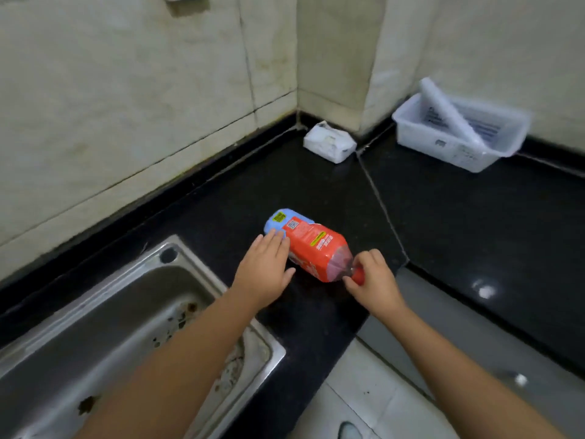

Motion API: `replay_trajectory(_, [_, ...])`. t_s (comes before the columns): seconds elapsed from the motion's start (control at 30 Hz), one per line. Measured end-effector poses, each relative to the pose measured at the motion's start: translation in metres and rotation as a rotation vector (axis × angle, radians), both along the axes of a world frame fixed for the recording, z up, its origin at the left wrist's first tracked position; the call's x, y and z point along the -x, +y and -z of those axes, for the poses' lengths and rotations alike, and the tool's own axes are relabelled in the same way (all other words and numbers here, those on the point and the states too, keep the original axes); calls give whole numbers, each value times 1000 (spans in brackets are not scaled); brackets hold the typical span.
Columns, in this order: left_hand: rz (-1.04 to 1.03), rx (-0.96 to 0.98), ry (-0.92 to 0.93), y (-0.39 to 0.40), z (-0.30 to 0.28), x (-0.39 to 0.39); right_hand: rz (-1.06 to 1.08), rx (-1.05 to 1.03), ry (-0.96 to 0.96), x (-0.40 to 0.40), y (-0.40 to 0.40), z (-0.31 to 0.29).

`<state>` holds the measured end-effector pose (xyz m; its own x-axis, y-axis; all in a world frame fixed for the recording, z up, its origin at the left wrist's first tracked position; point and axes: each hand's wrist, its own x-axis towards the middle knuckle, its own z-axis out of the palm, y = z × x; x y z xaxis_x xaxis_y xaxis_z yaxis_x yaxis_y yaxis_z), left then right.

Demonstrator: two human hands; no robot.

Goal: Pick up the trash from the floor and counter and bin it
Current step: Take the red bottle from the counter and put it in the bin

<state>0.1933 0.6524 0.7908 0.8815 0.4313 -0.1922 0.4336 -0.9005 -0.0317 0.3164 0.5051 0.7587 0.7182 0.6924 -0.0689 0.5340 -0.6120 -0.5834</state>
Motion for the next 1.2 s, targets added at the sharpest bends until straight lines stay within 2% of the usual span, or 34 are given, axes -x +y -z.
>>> replay_trajectory(0.1, [265, -11, -33, -37, -14, -60, 183, -25, -97, -22, -61, -24])
replay_trajectory(0.2, [531, -2, -56, -116, -18, -119, 450, -24, -188, -33, -153, -42])
replay_trajectory(0.33, [850, 28, -59, -271, -19, -161, 791, 4, -286, -9, -303, -51])
replay_trajectory(0.43, [1117, 46, -52, -407, -32, -153, 1026, 63, -359, 38, -421, -58])
replay_trajectory(0.57, [1485, 2, -195, -594, -47, -99, 1321, 139, -307, 143, -579, -52])
replay_trajectory(0.67, [1670, 107, -52, -731, -31, -37, 1640, 117, -278, 240, -684, -40])
replay_trajectory(0.8, [1909, 138, -27, -893, -10, 74, 2028, 116, -222, 376, -800, -27])
replay_trajectory(0.9, [2075, 96, 55, -981, 6, 158, 2282, 126, -143, 467, -858, -17])
replay_trajectory(1.0, [2229, 38, 78, -1052, 23, 226, 2522, 80, 40, 540, -899, -1])
replay_trajectory(1.1, [2372, -20, 106, -1121, 48, 273, 2716, -72, 184, 590, -935, 23])
replay_trajectory(1.2, [2506, -108, 147, -1203, 94, 312, 2835, -85, 303, 628, -979, 69])
